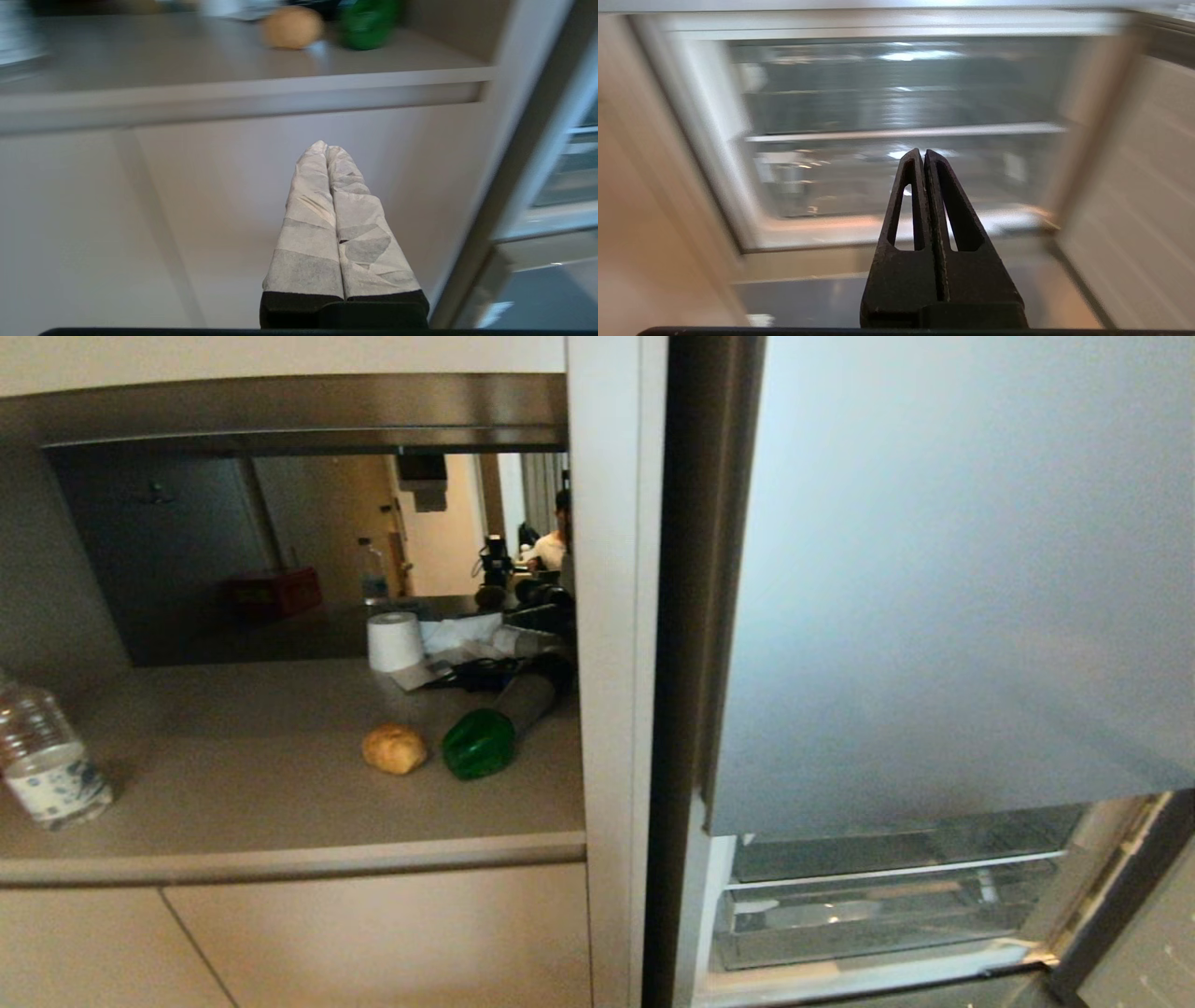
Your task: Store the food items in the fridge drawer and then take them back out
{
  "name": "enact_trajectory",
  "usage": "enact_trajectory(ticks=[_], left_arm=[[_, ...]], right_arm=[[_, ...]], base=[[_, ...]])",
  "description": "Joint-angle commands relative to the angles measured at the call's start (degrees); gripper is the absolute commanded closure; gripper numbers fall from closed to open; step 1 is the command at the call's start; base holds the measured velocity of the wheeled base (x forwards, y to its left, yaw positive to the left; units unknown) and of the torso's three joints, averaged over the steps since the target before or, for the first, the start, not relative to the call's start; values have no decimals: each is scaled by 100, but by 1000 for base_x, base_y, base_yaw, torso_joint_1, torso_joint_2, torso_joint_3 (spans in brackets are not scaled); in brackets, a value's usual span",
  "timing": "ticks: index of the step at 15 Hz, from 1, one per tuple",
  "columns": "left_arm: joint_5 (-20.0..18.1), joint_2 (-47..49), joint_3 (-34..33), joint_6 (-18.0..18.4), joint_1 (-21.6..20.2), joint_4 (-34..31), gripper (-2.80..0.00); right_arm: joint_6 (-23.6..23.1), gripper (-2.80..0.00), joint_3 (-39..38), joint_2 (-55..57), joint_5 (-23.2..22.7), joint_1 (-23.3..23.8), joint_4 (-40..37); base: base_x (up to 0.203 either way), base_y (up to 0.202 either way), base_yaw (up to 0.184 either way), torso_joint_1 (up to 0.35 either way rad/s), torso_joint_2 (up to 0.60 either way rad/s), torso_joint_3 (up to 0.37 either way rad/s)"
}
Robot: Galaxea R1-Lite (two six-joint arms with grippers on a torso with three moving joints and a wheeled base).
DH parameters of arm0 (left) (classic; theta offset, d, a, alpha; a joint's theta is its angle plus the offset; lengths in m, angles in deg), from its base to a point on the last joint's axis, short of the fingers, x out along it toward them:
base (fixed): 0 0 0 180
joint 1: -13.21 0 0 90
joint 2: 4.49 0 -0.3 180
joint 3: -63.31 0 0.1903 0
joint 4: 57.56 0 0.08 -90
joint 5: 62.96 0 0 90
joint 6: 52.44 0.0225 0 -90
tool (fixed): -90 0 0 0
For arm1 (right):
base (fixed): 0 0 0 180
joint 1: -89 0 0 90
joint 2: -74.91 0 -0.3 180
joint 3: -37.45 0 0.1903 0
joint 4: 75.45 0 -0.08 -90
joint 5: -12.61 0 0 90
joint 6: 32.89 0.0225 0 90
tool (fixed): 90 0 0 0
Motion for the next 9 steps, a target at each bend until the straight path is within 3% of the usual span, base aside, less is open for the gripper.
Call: enact_trajectory(ticks=[1,9], left_arm=[[1,-2,-62,0,-2,4,0],[1,-2,-62,0,6,4,0]], right_arm=[[2,0,-1,9,-6,-2,0],[2,0,-1,0,2,-2,-3]], base=[[0,8,-181,2,-1,2],[1,9,-175,4,4,2]])
